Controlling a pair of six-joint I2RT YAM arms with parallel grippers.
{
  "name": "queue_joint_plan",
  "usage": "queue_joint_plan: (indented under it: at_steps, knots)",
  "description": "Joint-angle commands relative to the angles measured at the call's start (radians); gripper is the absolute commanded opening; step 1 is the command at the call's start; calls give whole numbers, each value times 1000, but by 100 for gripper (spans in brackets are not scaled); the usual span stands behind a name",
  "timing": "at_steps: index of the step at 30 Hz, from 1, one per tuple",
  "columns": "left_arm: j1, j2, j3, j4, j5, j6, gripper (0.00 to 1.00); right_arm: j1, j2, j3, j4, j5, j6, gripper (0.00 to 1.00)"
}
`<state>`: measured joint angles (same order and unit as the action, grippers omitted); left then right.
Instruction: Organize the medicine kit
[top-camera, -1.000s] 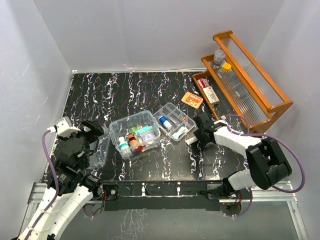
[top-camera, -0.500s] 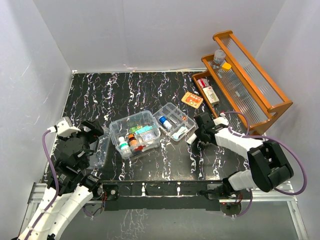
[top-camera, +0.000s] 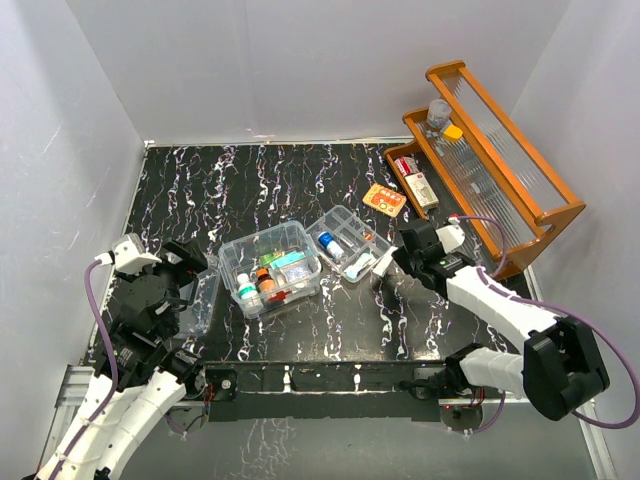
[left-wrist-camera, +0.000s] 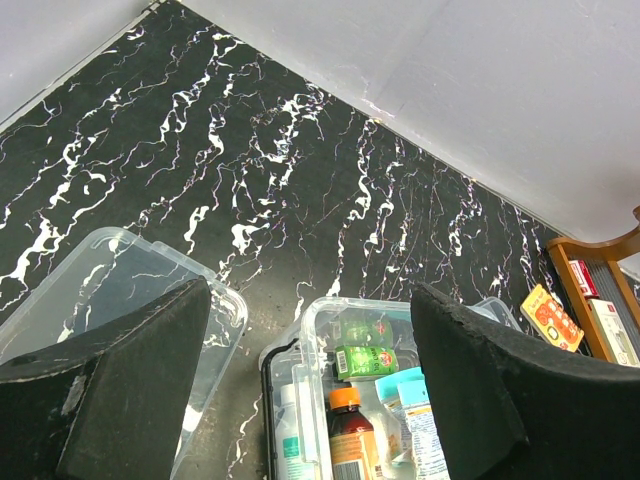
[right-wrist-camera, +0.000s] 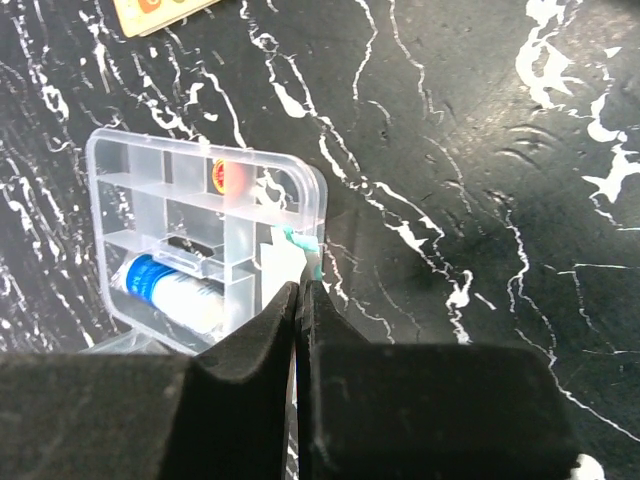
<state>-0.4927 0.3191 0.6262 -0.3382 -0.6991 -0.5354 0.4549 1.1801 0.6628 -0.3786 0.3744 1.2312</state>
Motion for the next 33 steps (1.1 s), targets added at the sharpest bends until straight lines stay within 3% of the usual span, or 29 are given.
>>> queue_joint_plan:
  at_steps: [1,13,33]
  knots:
    - [0,12,27,6,-15,2,80,-5,-14,41,56,-41,-19,0]
    - [0,9,27,6,-14,0,80,-1,140,105,146,-164,22,0]
    - [0,9,26,7,-22,2,80,70,299,173,142,-102,114,0]
